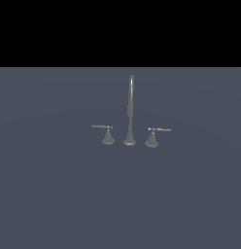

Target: Turn on the faucet by rotating a designated handle.

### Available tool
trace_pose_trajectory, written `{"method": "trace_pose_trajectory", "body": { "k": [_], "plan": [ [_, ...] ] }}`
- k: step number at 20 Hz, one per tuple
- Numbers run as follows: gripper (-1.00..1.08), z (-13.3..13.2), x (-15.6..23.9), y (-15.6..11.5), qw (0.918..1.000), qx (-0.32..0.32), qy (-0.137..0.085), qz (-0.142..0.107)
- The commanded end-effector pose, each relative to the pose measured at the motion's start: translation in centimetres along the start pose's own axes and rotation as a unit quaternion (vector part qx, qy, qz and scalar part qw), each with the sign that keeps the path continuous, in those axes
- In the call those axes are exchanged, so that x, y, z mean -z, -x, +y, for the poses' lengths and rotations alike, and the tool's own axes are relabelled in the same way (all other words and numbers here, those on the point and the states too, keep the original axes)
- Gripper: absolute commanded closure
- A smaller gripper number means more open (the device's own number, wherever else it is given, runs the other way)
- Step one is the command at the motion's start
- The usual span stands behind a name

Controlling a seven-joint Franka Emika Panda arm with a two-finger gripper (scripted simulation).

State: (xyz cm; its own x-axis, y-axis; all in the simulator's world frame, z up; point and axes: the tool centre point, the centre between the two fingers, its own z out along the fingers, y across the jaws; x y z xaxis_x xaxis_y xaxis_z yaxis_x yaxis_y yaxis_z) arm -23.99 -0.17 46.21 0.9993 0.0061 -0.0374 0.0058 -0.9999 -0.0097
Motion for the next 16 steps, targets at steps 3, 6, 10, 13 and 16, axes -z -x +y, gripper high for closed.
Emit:
{"method": "trace_pose_trajectory", "body": {
  "k": [3, 6, 10, 13, 16],
  "plan": [
    [1.08, 0.6, -0.5, -1.2, 0.9994, -0.03, 0.015, -0.003],
    [1.08, 1.3, -1.0, -2.4, 0.9979, -0.058, 0.029, -0.006],
    [1.08, 2.3, -1.9, -4.3, 0.9932, -0.104, 0.052, -0.01],
    [1.08, 3.3, -2.9, -6.0, 0.9873, -0.142, 0.071, -0.011],
    [1.08, 4.3, -4.0, -7.7, 0.9798, -0.179, 0.088, -0.012]
  ]
}}
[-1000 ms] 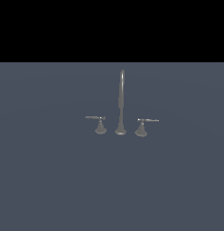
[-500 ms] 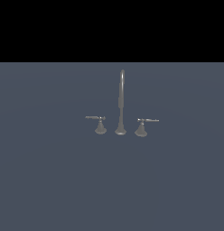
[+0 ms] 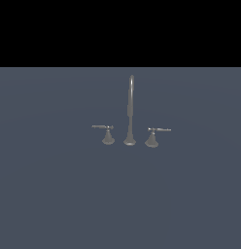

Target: Turn on the faucet by rotating a designated handle.

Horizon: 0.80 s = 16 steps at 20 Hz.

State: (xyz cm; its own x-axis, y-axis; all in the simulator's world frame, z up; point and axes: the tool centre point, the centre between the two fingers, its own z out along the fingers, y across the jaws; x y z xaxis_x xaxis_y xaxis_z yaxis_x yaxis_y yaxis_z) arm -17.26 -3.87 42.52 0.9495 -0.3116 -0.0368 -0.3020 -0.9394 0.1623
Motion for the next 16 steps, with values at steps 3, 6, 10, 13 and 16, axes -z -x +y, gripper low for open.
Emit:
{"method": "trace_pose_trajectory", "body": {
  "k": [3, 6, 10, 13, 16],
  "plan": [
    [1.08, 0.3, -1.8, -2.9, 0.9982, -0.055, 0.025, 0.0],
    [1.08, 0.5, -3.1, -4.7, 0.9952, -0.09, 0.039, 0.0],
    [1.08, 0.8, -5.1, -7.0, 0.9896, -0.133, 0.054, 0.002],
    [1.08, 1.0, -6.6, -8.7, 0.9843, -0.165, 0.063, 0.003],
    [1.08, 1.1, -8.3, -10.4, 0.9783, -0.195, 0.07, 0.005]
  ]
}}
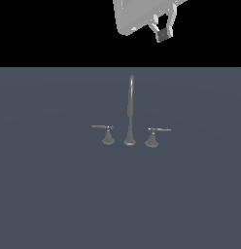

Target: Turn on the faucet by rotating a designated handle.

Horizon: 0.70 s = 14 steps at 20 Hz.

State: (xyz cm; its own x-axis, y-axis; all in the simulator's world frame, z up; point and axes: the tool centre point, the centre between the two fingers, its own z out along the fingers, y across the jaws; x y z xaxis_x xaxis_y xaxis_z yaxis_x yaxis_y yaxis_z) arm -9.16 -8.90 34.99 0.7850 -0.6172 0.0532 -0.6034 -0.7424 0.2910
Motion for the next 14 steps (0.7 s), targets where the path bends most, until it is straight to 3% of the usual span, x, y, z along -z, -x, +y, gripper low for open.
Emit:
{"method": "trace_pose_trajectory", "body": {
  "k": [1, 14],
  "plan": [
    [1.08, -0.6, -1.4, -1.3, 0.9996, -0.026, 0.005, 0.001],
    [1.08, -3.5, -9.4, -6.8, 0.9882, -0.153, 0.007, -0.001]
  ]
}}
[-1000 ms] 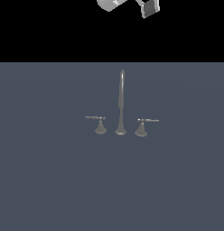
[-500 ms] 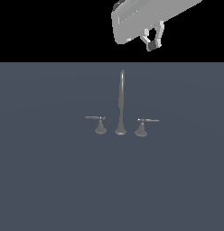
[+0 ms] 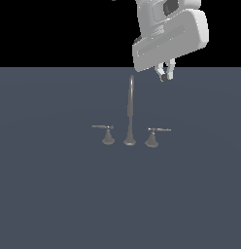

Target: Turn on the faucet by rotating a designated handle.

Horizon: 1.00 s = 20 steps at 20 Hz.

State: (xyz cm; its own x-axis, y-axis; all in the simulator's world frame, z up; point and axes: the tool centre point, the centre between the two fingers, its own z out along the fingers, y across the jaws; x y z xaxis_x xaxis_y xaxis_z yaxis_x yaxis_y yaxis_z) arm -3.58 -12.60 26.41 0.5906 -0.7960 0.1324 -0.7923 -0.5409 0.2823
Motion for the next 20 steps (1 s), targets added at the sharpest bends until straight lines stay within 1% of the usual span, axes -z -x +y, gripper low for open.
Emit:
{"method": "trace_pose_trajectory", "body": {
  "k": [1, 6, 11, 16, 20],
  "plan": [
    [1.08, -0.8, -1.6, -0.7, 0.9997, -0.025, -0.003, -0.002],
    [1.08, -2.5, -4.8, -1.9, 0.9971, -0.074, -0.012, -0.01],
    [1.08, -4.1, -7.9, -2.9, 0.9916, -0.125, -0.026, -0.021],
    [1.08, -5.6, -10.9, -3.7, 0.9824, -0.178, -0.044, -0.037],
    [1.08, -6.8, -13.2, -4.2, 0.9719, -0.221, -0.06, -0.054]
  ]
}}
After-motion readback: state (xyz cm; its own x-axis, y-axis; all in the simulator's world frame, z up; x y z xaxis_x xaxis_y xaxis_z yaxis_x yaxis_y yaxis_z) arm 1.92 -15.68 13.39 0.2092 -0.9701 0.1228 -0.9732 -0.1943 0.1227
